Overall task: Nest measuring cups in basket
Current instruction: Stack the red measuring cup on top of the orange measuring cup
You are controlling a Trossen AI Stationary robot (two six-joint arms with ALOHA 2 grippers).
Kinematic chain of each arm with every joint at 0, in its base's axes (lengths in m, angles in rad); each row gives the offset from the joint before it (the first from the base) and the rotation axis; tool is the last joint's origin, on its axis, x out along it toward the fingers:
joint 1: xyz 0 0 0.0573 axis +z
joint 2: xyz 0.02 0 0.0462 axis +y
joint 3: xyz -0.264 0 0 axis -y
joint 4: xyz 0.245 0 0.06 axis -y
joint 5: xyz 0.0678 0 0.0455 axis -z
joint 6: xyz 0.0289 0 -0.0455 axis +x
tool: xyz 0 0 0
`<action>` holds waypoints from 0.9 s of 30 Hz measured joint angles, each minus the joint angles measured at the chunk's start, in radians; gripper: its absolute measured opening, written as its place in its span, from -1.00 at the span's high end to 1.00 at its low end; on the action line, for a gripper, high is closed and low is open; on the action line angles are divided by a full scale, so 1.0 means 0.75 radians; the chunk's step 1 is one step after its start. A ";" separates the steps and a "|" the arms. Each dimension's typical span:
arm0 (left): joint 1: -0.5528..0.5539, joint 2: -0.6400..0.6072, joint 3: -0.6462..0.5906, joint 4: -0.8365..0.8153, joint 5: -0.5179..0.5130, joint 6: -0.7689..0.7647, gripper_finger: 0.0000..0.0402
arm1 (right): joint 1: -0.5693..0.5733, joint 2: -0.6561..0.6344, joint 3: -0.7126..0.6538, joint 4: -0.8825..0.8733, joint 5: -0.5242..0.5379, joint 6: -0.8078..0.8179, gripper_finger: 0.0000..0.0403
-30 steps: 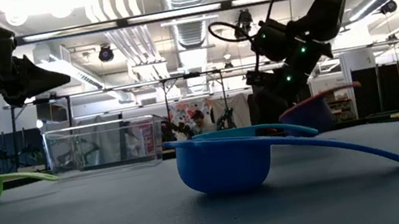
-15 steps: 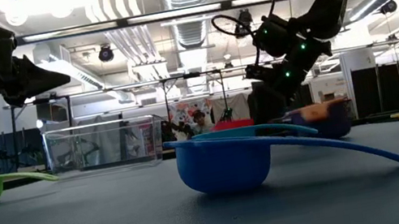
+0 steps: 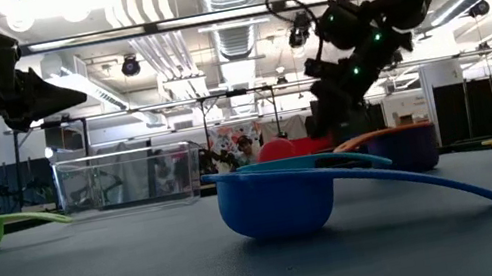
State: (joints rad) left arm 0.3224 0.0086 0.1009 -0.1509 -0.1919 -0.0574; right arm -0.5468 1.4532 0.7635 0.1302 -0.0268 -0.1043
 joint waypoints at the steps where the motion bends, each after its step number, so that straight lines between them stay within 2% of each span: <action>1: 0.000 0.000 0.000 0.000 0.000 0.000 1.00 | 0.006 -0.026 0.000 -0.011 0.000 0.001 0.96; 7: 0.000 0.001 0.000 0.000 0.000 0.000 1.00 | 0.059 -0.229 0.000 -0.173 0.013 0.037 0.96; 17: 0.000 0.001 0.000 0.000 0.000 0.000 1.00 | 0.310 -0.553 0.000 -0.571 0.343 0.087 0.96; 22: 0.000 0.001 0.000 0.000 0.000 0.000 1.00 | 0.432 -0.646 -0.001 -0.683 0.492 0.129 0.96; 27: 0.000 0.001 0.000 0.000 0.000 0.000 1.00 | 0.532 -0.694 -0.001 -0.741 0.561 0.142 0.96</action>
State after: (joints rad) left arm 0.3223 0.0090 0.1009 -0.1509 -0.1917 -0.0574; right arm -0.1478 0.9327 0.7631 -0.4256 0.3937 0.0025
